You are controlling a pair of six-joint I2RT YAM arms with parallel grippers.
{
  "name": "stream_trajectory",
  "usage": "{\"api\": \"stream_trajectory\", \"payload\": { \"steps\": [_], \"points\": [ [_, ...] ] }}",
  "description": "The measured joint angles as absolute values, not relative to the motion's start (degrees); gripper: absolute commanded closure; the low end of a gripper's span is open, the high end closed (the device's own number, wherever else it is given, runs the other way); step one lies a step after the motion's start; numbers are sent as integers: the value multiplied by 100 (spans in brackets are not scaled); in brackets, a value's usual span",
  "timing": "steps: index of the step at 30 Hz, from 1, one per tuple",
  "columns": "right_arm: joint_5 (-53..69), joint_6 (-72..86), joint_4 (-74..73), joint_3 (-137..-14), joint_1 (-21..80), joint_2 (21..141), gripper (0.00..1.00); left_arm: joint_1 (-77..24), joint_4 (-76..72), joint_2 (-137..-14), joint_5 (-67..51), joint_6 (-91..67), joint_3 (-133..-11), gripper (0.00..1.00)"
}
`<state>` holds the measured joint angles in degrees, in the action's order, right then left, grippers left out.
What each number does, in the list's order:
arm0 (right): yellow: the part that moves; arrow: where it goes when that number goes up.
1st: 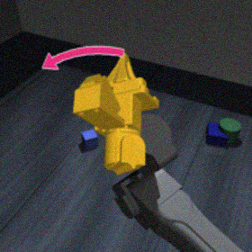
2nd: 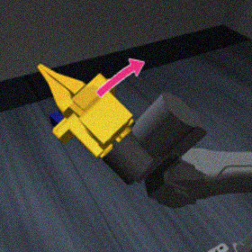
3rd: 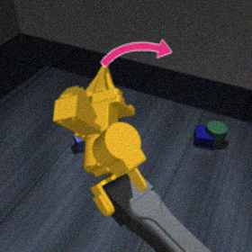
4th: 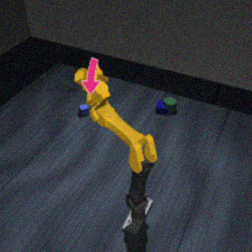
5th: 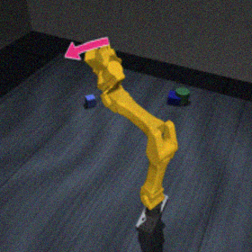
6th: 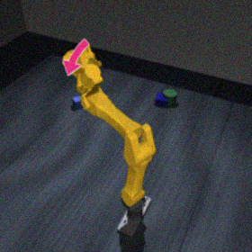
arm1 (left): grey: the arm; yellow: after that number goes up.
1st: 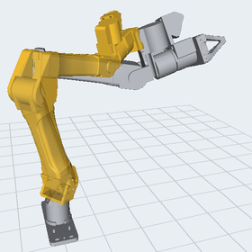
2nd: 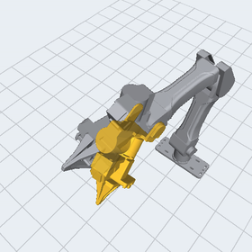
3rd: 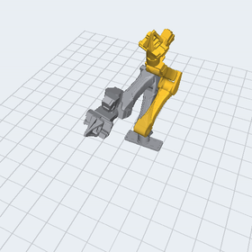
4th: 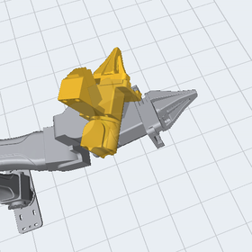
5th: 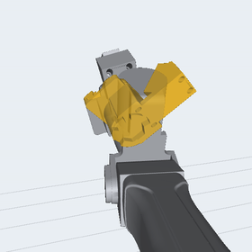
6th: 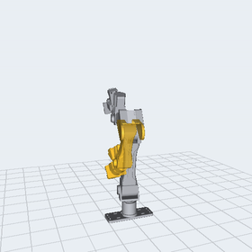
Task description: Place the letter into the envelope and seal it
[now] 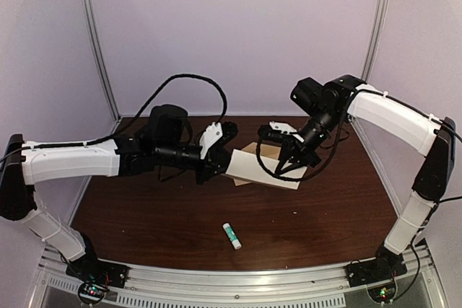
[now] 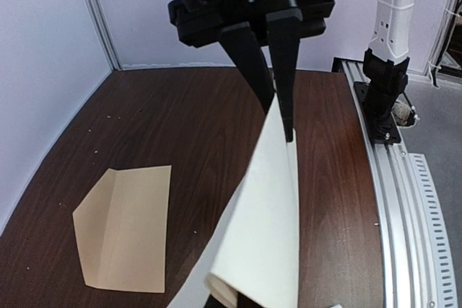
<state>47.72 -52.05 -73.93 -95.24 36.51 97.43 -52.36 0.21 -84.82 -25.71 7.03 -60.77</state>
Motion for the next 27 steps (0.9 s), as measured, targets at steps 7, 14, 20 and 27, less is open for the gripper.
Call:
{"api": "stream_trajectory", "payload": {
  "steps": [7,14,20,27],
  "points": [
    [4786,-5076,-7338,-9520,3647,9745,100,-5280,128,-8167,-902,670,-5990,37],
    [4842,-4362,-6414,-9168,3336,9675,100,-5277,-635,-6499,991,25,-4670,35],
    [4818,-3365,-5133,-8731,3055,9450,100,-5290,-1756,-6431,1151,-1347,-3695,36],
    [5037,-2556,-4215,-8591,3059,9389,100,-5443,-3487,-7642,725,-2609,-3538,23]
  ]
}}
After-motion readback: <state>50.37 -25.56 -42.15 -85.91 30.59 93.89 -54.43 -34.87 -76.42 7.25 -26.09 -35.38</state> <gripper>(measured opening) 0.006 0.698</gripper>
